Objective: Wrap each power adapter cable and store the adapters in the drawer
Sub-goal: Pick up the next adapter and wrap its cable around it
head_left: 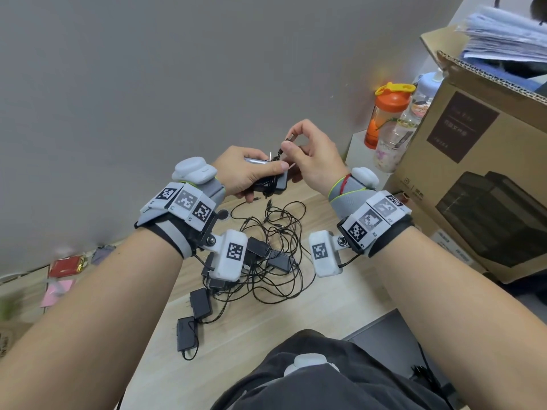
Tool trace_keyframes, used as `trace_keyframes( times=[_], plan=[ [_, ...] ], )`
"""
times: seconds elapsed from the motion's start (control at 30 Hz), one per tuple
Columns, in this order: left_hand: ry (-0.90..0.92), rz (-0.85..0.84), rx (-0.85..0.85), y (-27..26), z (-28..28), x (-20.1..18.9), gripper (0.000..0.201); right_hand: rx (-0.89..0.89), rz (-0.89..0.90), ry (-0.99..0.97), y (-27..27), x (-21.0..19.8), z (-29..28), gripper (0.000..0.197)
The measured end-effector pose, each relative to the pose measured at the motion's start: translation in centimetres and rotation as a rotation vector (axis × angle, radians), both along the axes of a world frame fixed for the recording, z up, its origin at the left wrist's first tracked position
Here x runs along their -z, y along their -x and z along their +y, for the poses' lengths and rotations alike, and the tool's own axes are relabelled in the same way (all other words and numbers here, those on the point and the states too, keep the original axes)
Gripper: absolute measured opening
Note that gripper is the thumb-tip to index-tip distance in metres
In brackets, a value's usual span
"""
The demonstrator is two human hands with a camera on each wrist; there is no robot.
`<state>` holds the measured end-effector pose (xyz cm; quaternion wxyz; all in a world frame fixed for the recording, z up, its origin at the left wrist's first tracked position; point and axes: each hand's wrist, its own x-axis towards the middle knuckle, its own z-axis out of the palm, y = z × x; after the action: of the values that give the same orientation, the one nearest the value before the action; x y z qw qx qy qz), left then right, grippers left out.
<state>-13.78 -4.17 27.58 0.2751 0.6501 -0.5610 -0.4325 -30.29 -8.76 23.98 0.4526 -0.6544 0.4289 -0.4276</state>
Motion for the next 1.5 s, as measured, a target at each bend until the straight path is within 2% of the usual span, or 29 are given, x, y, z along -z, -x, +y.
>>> trace_keyframes(
  times=[0.17, 0.37, 0.53, 0.67, 0.77, 0.83, 0.9, 1.03, 1.17, 1.3, 1.4, 1.5],
  plan=[
    [-0.009, -0.011, 0.051, -0.1, 0.1, 0.0, 0.039, -0.021, 0.037, -0.026, 0.0, -0.1, 0.2, 0.016],
    [-0.001, -0.017, 0.084, -0.1, 0.7, -0.1, 0.034, -0.156, -0.063, -0.332, 0.1, -0.4, -0.1, 0.011],
    [0.024, -0.022, 0.107, 0.2, 1.2, 0.1, 0.034, -0.192, -0.085, -0.392, 0.6, -0.1, 0.5, 0.006],
    [0.043, -0.018, 0.103, 0.4, 1.4, 0.8, 0.041, -0.153, -0.070, -0.392, 0.6, 0.3, 1.4, 0.003],
    [0.079, -0.021, 0.068, 1.0, 1.5, 1.7, 0.048, -0.102, 0.014, -0.364, 0.5, 1.0, 2.3, 0.023],
    [0.090, -0.040, 0.023, 1.5, 1.7, 2.5, 0.057, -0.094, 0.008, -0.397, 0.5, 1.5, 3.3, 0.035],
    [0.093, -0.043, -0.043, 1.9, 1.7, 3.5, 0.058, -0.104, -0.035, -0.460, 0.5, 2.0, 4.3, 0.040],
    [0.114, -0.001, -0.076, 2.2, 1.7, 5.7, 0.058, -0.092, -0.110, -0.513, 0.6, 3.3, 6.0, 0.037],
    [0.071, 0.053, -0.014, 3.2, 2.1, 7.9, 0.053, -0.025, -0.146, -0.537, 1.2, 5.3, 7.5, 0.030],
    [0.030, 0.099, 0.037, 4.5, 3.0, 10.0, 0.056, 0.043, -0.157, -0.575, 2.2, 6.7, 8.8, 0.032],
    [-0.020, 0.128, 0.076, 5.8, 3.9, 12.3, 0.064, 0.103, -0.145, -0.649, 3.3, 8.2, 9.8, 0.043],
    [-0.046, 0.105, 0.066, 6.8, 4.7, 12.9, 0.068, 0.165, -0.161, -0.718, 3.9, 8.7, 10.6, 0.035]
  ],
)
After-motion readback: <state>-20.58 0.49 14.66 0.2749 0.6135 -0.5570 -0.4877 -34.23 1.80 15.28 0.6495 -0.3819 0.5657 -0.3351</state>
